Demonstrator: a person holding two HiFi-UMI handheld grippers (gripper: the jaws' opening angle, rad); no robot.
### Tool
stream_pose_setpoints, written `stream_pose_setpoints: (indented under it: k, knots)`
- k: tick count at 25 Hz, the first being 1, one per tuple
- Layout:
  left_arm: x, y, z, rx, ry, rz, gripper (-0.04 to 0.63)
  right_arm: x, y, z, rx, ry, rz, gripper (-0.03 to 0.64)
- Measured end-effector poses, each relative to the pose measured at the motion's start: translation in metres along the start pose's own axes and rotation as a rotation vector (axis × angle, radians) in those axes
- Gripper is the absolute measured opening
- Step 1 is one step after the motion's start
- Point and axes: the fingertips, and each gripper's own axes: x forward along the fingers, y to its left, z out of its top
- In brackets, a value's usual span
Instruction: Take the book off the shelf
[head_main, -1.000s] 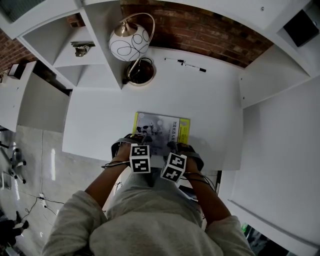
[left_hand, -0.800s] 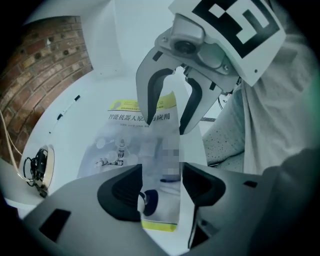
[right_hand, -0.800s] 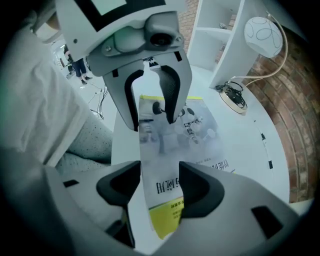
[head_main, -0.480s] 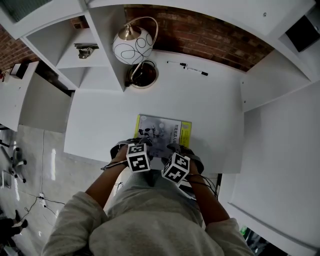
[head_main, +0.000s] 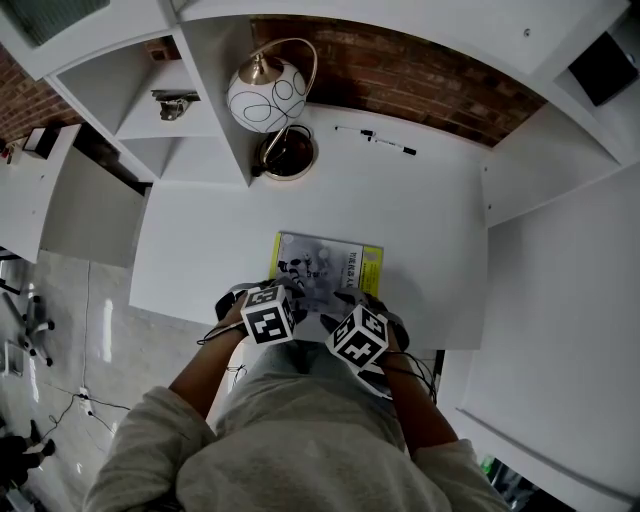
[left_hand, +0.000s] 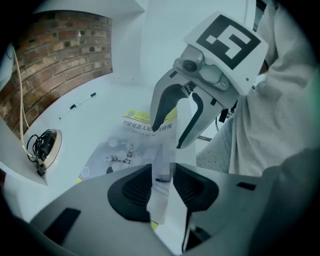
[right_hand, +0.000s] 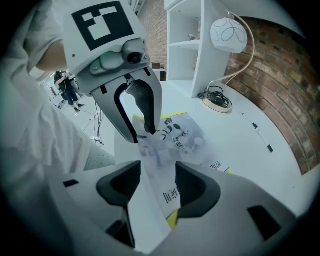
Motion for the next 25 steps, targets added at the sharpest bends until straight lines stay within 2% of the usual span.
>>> stream_pose_setpoints:
  k: [9, 12, 19, 25]
  knots:
    - [-0.014, -0.002, 0.012, 0.009, -0.023, 0.006, 0.132, -0.018, -0.002, 0.010, 0.021, -0.040, -0.016, 0.229]
    - [-0.017, 0.003, 0.016, 0.004, -0.041, 0.036, 0.132, -0.021, -0.005, 0.012, 0.031, -0.053, -0.032, 0.229]
    - [-0.030, 0.028, 0.036, -0.060, -0.130, 0.207, 0.076, -0.035, -0.034, 0.025, 0.171, -0.153, -0.164, 0.225]
    - [-0.055, 0.048, 0.062, -0.142, -0.270, 0.367, 0.025, -0.062, -0.057, 0.042, 0.223, -0.264, -0.301, 0.185]
